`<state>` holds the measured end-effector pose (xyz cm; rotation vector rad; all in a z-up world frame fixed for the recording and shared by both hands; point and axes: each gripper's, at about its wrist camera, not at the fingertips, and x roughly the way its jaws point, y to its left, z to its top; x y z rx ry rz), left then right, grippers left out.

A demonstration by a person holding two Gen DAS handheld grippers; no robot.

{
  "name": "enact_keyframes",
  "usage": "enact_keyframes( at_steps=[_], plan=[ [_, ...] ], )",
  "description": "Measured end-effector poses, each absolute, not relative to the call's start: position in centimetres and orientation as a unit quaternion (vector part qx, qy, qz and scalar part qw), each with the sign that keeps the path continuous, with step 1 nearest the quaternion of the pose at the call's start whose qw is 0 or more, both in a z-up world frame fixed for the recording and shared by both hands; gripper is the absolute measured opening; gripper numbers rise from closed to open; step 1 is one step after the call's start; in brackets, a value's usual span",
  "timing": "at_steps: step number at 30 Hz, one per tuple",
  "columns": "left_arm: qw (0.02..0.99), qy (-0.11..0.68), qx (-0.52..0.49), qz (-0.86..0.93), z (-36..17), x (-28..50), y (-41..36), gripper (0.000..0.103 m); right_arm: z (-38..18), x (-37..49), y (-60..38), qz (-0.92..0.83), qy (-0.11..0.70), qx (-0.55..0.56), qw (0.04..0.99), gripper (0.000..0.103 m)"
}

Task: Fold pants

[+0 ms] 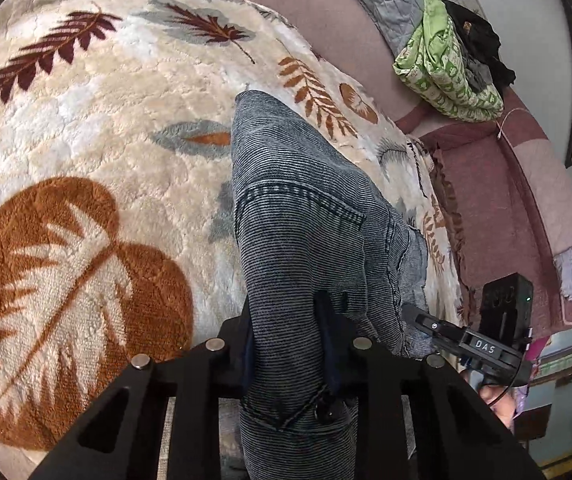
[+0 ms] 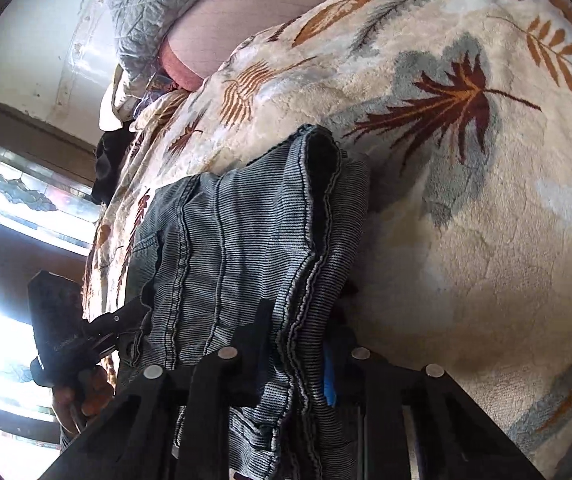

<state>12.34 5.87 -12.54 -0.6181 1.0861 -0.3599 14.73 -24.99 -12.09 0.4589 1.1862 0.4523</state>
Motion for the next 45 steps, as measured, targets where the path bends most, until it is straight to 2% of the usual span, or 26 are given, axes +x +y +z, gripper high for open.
enact_keyframes(
  at_steps=[9, 14, 18, 33, 35, 37, 39, 43, 45],
  plan=[
    [0.870, 0.430, -0.182, -0.162, -7.0, 9.5, 4.5, 0.022, -6.4, 13.5, -23.2, 0.230, 0.501, 0.169, 0.817, 0.014],
    [0.889, 0.390, -0.185, -0.154, -3.9, 9.3, 6.3, 0.022, -2.6, 14.2, -21.1, 0.247, 0.475, 0.144, 0.832, 0.014],
    [0.889, 0.386, -0.196, -0.153, -3.7, 10.2, 7.5, 0.022, -1.1, 15.1, -19.7, 0.249, 0.463, 0.127, 0.841, 0.014],
    [0.872, 0.441, -0.174, -0.121, -9.0, 14.1, 5.5, 0.023, -8.4, 18.2, -20.4, 0.208, 0.506, 0.132, 0.827, 0.014],
    [0.870, 0.451, -0.167, -0.105, -9.4, 14.2, 5.4, 0.029, -9.1, 18.5, -20.7, 0.202, 0.511, 0.135, 0.824, 0.014],
    [0.877, 0.454, -0.142, -0.074, -9.3, 13.9, 5.3, 0.044, -9.1, 18.4, -20.8, 0.193, 0.513, 0.123, 0.827, 0.019],
    [0.888, 0.444, -0.115, -0.040, -8.8, 13.2, 5.1, 0.069, -8.7, 18.0, -20.7, 0.181, 0.515, 0.105, 0.831, 0.032],
    [0.909, 0.409, -0.078, -0.002, -6.9, 10.9, 5.0, 0.071, -6.6, 15.7, -21.3, 0.158, 0.486, 0.084, 0.855, 0.047],
    [0.911, 0.405, -0.070, 0.007, -6.1, 9.9, 4.9, 0.073, -5.3, 14.1, -21.6, 0.149, 0.468, 0.080, 0.867, 0.060]
  ],
)
